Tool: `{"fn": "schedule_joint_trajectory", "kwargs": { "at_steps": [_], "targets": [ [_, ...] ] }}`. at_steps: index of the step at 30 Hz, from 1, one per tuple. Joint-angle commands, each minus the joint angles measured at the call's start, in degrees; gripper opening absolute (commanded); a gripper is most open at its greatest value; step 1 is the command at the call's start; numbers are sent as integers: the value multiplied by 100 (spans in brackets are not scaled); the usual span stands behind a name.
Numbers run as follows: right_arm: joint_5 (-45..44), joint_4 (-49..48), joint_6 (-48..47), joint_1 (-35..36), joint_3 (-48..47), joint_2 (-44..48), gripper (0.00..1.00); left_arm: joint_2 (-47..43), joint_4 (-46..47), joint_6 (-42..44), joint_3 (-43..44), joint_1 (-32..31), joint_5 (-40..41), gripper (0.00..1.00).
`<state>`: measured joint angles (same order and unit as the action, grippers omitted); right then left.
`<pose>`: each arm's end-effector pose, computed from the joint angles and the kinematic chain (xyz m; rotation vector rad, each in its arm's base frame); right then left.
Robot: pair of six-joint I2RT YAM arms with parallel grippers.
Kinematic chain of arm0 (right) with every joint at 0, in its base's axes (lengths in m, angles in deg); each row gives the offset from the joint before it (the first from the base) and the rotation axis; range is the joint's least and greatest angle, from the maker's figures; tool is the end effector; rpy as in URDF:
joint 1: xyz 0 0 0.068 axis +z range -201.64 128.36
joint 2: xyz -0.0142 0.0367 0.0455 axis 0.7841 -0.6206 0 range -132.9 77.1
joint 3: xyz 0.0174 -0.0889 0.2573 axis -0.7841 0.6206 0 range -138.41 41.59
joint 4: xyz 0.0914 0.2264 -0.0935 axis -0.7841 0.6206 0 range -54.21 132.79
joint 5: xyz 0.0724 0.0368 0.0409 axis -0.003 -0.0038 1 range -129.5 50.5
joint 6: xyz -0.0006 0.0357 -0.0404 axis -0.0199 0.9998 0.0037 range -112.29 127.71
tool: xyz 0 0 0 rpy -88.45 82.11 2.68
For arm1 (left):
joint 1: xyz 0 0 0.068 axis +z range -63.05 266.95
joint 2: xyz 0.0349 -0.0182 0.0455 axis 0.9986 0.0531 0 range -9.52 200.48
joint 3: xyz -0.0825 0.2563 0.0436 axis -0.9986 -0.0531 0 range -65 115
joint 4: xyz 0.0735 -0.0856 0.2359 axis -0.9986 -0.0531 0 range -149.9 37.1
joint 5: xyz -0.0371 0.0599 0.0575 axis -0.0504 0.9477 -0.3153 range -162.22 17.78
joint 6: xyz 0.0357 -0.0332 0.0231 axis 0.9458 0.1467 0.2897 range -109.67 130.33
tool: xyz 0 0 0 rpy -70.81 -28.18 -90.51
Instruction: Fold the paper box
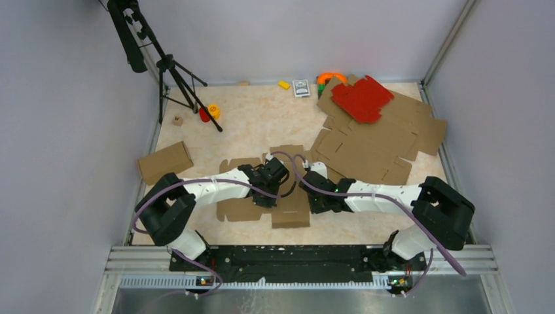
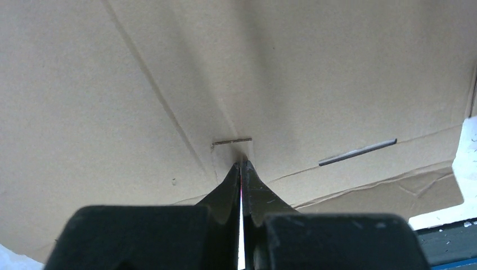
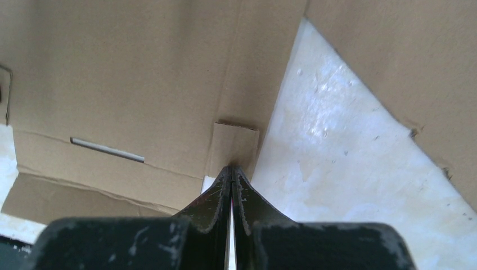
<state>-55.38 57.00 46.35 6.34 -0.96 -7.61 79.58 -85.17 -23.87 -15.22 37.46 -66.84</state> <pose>0.1493 0.2204 0.1596 -0.3550 2.5986 0.2201 0.1831 -0.2091 0.1647 0.3557 2.8105 -0.2072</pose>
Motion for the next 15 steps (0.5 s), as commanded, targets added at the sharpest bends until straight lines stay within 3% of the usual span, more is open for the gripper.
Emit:
{"fn": "schedule_joint_trajectory", "kwargs": {
  "at_steps": [1, 15],
  "targets": [
    [514, 758, 191, 91, 335, 122, 0, 170, -55, -11, 173, -25, 383, 0],
    [148, 1103, 0, -83, -120, 490, 0, -287, -227, 154, 553, -9, 78, 0]
  ]
}}
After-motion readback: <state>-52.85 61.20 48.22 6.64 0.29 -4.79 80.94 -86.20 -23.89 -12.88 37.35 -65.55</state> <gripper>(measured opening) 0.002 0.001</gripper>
